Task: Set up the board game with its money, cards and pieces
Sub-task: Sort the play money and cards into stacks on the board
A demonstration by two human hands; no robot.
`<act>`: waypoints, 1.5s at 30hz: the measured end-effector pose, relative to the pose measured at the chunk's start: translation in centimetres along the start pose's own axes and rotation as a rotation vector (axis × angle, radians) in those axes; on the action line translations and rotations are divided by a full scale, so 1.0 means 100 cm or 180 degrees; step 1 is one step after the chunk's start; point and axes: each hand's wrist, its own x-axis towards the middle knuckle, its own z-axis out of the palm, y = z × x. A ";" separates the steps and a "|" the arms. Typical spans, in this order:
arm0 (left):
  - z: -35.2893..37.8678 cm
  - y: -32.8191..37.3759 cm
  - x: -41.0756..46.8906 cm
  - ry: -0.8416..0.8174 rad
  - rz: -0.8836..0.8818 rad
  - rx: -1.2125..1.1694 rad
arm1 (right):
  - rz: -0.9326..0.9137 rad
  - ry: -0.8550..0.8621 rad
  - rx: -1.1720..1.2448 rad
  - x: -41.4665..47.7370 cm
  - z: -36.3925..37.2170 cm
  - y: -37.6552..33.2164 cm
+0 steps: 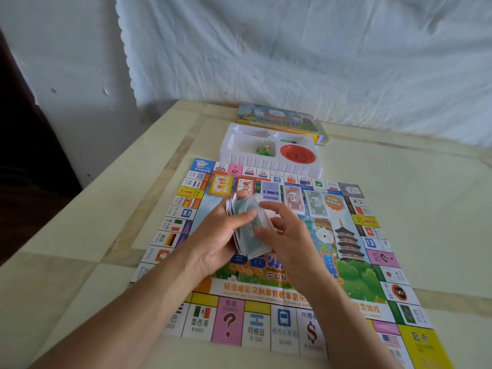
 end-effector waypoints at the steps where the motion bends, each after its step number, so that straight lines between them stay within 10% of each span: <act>1: 0.000 -0.001 0.000 0.0095 0.0034 0.0027 | -0.0027 0.0019 -0.0034 0.000 0.001 0.001; 31: 0.004 -0.005 0.001 0.0942 0.0294 0.0706 | 0.0008 0.0562 -0.0496 -0.001 0.011 0.002; 38: 0.002 0.000 -0.001 0.0334 -0.0203 -0.0168 | 0.0575 0.0239 0.1601 0.002 -0.003 -0.003; 45: 0.002 0.000 -0.005 -0.0109 -0.0556 -0.0190 | 0.0541 0.0160 0.1590 0.000 -0.002 -0.003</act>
